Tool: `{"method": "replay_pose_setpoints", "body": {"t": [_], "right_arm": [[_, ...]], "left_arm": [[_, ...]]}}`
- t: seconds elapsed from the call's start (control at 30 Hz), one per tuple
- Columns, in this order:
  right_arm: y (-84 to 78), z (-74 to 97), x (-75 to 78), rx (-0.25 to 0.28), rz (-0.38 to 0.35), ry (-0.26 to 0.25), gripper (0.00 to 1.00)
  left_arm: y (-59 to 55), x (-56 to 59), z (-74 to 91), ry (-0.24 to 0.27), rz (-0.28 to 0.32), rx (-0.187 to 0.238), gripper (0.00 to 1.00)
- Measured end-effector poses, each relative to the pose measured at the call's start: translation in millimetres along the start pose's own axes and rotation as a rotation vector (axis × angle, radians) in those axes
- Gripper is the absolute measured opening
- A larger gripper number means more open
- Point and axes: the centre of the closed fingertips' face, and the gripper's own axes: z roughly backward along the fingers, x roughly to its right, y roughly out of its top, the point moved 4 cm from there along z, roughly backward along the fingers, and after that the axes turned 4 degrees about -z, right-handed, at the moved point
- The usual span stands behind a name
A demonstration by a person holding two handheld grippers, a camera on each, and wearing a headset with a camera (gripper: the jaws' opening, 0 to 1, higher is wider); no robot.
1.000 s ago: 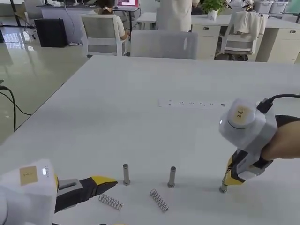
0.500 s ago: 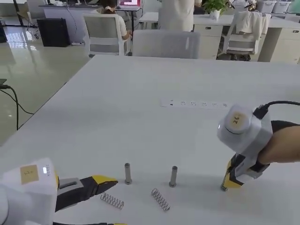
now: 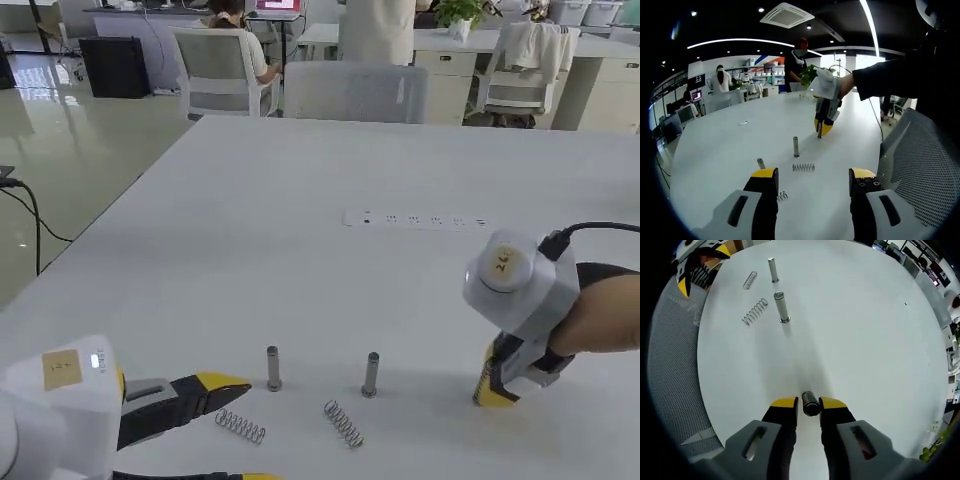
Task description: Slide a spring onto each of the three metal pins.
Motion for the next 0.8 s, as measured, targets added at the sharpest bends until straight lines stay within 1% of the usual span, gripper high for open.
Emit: {"method": "replay_pose_setpoints", "body": {"t": [0.23, 0.53, 0.8], "right_arm": [[-2.8, 0.3, -0.2, 0.004, -0.005, 0.000, 0.22], [-7.7, 4.7, 1.6, 0.011, -0.020, -0.003, 0.23], [-17.6, 11.8, 0.6, 0.019, -0.039, -0.013, 0.23]], "left_arm": [[0.2, 0.8, -0.4, -0.001, 0.001, 0.000, 0.55], [1.9, 1.4, -1.7, -0.002, -0.001, 0.003, 0.56], [2.8, 1.4, -2.4, -0.004, -0.002, 0.002, 0.55]]}}
